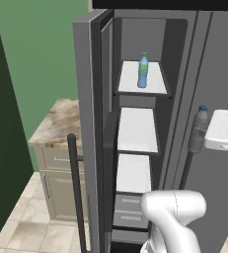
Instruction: Take the bottled waters from the counter and place them in the freezer to freeze. Close the freezer door after placing the bottles.
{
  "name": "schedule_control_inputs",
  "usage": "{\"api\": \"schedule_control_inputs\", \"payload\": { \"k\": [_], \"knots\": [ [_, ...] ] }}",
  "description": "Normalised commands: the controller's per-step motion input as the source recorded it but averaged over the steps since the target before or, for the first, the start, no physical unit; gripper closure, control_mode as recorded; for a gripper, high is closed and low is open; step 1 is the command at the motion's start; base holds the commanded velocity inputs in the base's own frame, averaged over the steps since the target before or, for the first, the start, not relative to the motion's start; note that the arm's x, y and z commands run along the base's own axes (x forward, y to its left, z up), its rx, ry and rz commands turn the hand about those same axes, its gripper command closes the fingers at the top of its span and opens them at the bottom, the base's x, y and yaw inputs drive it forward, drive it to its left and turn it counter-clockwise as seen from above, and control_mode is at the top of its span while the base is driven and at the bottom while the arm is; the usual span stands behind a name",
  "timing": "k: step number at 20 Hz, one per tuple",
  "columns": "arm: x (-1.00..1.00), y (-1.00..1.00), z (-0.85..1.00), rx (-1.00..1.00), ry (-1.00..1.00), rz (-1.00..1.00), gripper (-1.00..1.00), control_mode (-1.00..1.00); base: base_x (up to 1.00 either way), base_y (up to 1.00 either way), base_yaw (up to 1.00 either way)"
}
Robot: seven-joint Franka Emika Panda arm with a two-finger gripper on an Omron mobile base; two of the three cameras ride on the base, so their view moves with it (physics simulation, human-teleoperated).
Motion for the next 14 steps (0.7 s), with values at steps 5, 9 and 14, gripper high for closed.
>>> {"api": "schedule_control_inputs", "payload": {
  "k": [5,9,14],
  "knots": [
    [0.00,0.29,0.00,-0.03,0.01,-0.14,1.00,-1.00,0.00,0.00,0.00],
    [0.00,0.25,0.05,-0.02,-0.01,-0.45,1.00,-1.00,0.00,0.00,0.00],
    [0.07,0.18,0.26,0.00,-0.01,-0.66,1.00,-1.00,0.00,0.00,0.00]
  ]
}}
